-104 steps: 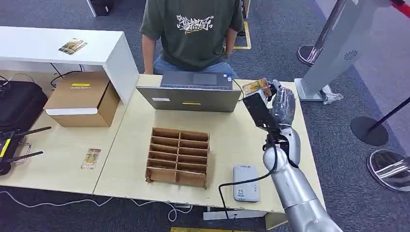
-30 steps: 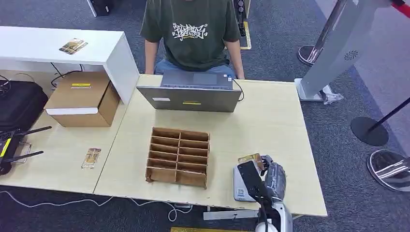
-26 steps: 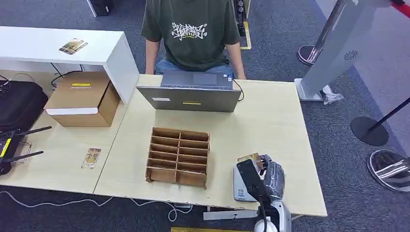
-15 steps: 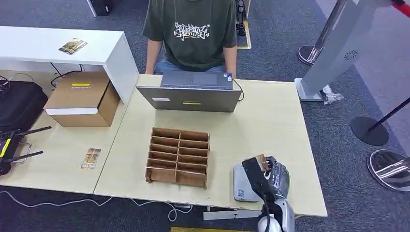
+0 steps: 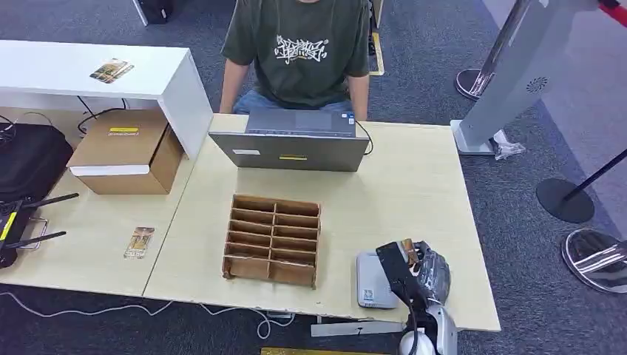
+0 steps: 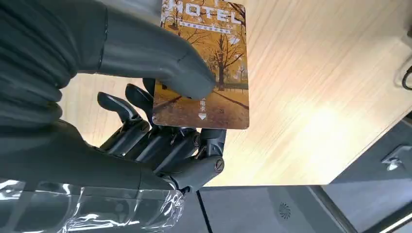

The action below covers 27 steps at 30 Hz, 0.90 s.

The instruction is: Pass the card to the sensor for recognition and then transmit it.

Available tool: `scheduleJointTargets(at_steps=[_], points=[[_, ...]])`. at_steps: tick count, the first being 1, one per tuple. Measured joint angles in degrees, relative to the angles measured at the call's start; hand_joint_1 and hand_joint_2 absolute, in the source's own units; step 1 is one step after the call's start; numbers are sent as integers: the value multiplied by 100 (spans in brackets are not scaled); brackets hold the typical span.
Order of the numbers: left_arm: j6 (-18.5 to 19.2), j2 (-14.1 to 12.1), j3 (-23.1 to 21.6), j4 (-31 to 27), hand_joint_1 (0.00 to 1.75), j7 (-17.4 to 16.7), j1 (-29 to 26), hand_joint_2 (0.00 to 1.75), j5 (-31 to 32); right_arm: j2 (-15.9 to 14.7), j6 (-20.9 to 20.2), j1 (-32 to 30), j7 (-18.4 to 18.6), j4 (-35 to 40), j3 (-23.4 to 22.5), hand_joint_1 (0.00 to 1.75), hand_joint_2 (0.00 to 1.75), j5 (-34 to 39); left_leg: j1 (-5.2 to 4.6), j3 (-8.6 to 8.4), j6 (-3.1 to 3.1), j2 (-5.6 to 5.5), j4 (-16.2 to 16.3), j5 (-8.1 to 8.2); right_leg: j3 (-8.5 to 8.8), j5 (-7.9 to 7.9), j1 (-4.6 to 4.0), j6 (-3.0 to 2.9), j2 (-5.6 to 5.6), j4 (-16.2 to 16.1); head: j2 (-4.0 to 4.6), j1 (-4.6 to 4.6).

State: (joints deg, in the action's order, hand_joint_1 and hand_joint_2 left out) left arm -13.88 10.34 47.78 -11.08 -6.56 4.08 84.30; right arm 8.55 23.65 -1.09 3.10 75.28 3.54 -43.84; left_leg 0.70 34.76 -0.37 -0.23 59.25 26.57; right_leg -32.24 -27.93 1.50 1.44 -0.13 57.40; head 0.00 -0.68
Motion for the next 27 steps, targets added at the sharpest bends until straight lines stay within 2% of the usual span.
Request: scheduleJointTargets(at_steps=[16,27], points=[[0,0,0,0,0,-11,0,0,-11,0,-278,33,92,-46,-35,175,175,-83,0,0,0,0,0,0,0,0,0,0,0,0,0,2],[-2,2,0,0,0,-42,1,0,-11,7,-654,30,260,-44,-35,175,175,-103,0,-1,0,0,0,0,0,0,0,0,0,0,0,2]])
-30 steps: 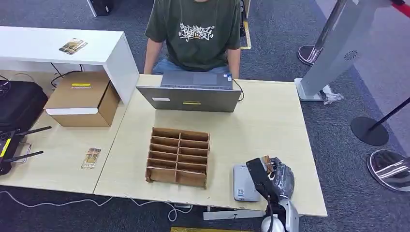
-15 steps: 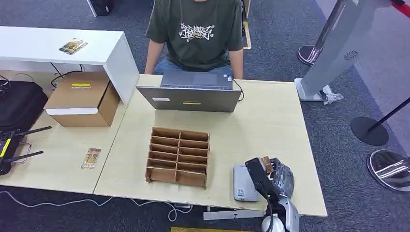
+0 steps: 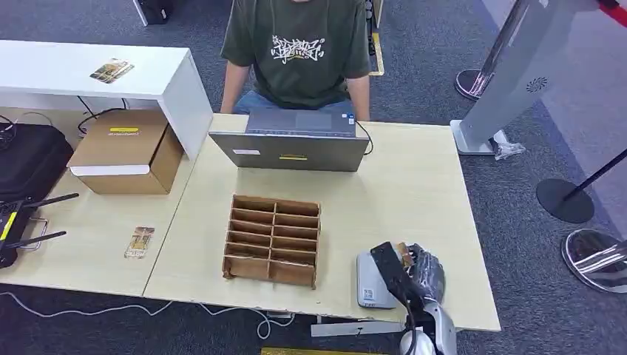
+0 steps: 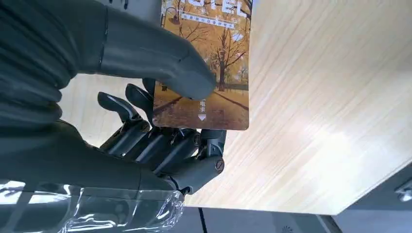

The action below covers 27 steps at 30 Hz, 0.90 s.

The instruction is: Pass the card to the sensor for recognition and then transmit it.

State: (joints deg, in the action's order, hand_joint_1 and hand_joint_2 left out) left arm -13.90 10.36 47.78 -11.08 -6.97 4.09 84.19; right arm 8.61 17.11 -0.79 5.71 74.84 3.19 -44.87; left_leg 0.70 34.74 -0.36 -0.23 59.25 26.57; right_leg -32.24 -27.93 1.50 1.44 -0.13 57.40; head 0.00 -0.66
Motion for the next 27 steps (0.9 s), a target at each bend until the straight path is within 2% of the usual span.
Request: scheduleJointTargets(at_steps=[8,22,27], points=[[-9,0,0,0,0,-9,0,0,50,-2,-247,-13,120,-11,-9,175,175,129,0,-1,0,0,0,0,0,0,0,0,-1,0,0,-2],[-46,0,0,0,0,9,-1,0,26,-2,-304,-22,127,-83,-15,175,175,159,0,-1,0,0,0,0,1,0,0,0,-1,0,0,-2],[-44,-2,0,0,0,30,-1,0,15,0,-188,-14,-22,-72,-15,175,175,258,0,0,0,0,0,0,1,0,0,0,0,0,0,-2]])
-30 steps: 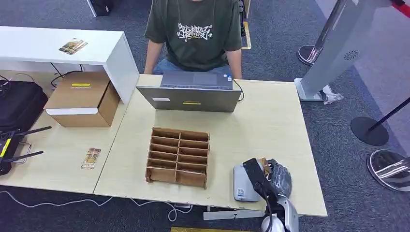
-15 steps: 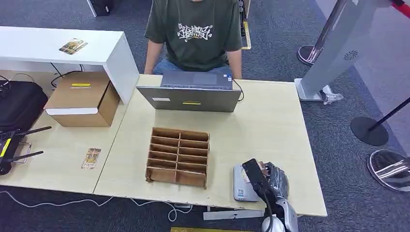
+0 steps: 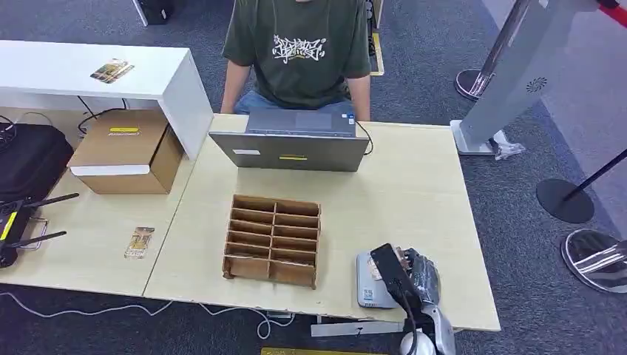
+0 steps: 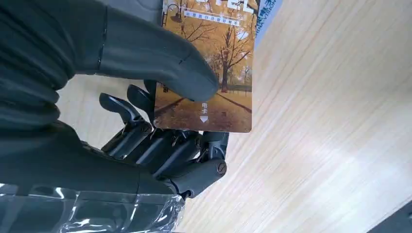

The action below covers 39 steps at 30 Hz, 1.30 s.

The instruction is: Pass the card to the sensor for recognition and then transmit it.

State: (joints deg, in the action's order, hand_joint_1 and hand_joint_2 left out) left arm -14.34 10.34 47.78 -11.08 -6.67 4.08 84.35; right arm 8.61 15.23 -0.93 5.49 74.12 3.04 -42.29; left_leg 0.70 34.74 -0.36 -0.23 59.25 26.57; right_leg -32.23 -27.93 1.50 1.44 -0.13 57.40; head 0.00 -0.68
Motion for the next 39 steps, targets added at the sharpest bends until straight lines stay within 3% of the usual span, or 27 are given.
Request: scheduleJointTargets(at_steps=[8,16,25,31,39], points=[[11,0,0,0,0,13,1,0,17,4,188,27,-242,343,9,175,175,83,-1,1,0,0,0,0,0,0,0,0,1,0,0,0],[13,2,0,0,0,85,1,0,17,4,853,27,-850,1162,234,175,175,31,0,2,0,0,0,0,-2,0,0,0,0,0,0,0],[46,2,0,0,0,160,-1,0,59,4,1311,53,-1342,1768,522,175,175,-13,0,3,0,0,0,0,-1,0,0,0,1,0,0,0],[66,15,0,0,0,201,1,0,144,0,1957,397,-1506,1716,700,175,175,-1000,0,3,0,0,0,-1,-1,1,0,0,-1,0,0,2],[118,22,-7,0,0,210,14,0,232,-15,2286,1050,-1286,1152,1051,175,175,-2394,0,2,0,1,0,-2,-2,2,0,-2,-3,1,0,0]])
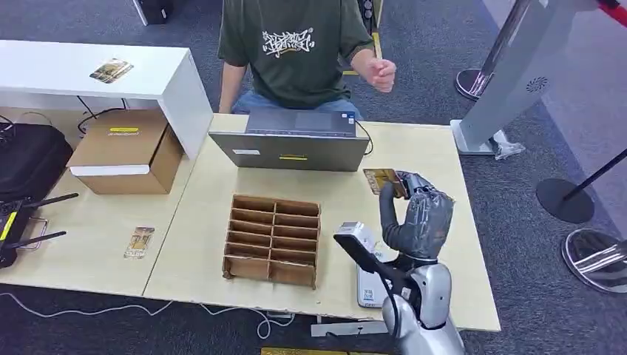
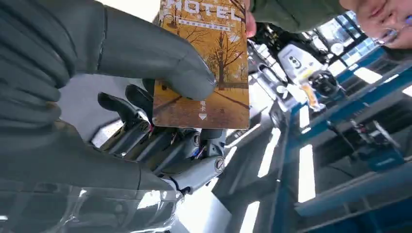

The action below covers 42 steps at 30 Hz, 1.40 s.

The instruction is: Pass the card to the sensor for recognition and then transmit it.

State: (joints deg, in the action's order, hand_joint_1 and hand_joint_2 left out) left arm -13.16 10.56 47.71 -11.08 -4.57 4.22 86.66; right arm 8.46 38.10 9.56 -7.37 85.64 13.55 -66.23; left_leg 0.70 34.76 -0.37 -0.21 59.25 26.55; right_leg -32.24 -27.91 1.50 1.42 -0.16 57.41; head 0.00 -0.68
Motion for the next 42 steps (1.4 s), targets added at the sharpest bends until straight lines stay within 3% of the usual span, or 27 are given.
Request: scheduleJointTargets(at_steps=[4,11,15,20,22,29,42], points=[[68,-2,-7,0,0,0,25,0,70,-2,31,446,167,-313,138,175,175,-925,0,0,0,0,0,0,0,0,0,0,2,0,0,0],[183,-9,-48,0,0,-33,92,0,151,-5,33,1122,570,-750,299,175,175,-1914,0,1,0,0,0,-1,0,2,0,-2,1,0,0,0],[216,-15,-55,0,0,-55,131,0,164,-132,33,1691,1287,-1041,665,175,175,-1934,0,0,0,0,0,-1,0,3,0,-2,1,1,0,2],[221,-31,-65,0,0,-55,144,0,164,-411,33,2505,2469,-1547,1691,175,175,-1938,0,-2,-1,2,1,-2,-1,3,0,-2,-3,2,0,0],[223,-33,-85,0,0,-55,159,0,166,-481,33,2767,2669,-1738,2067,175,175,-1938,0,-2,-1,0,1,-2,-1,3,0,-2,1,2,0,2],[286,-37,-175,0,0,-63,221,0,199,-527,33,3373,2905,-2420,2717,175,175,-1938,0,-1,-1,0,1,-2,-1,3,0,-2,0,2,0,0],[297,-31,-299,0,0,-164,263,0,208,-396,35,3795,2912,-3382,2997,175,175,-1938,0,-3,-1,-1,2,-2,1,3,0,-2,0,2,0,0]])
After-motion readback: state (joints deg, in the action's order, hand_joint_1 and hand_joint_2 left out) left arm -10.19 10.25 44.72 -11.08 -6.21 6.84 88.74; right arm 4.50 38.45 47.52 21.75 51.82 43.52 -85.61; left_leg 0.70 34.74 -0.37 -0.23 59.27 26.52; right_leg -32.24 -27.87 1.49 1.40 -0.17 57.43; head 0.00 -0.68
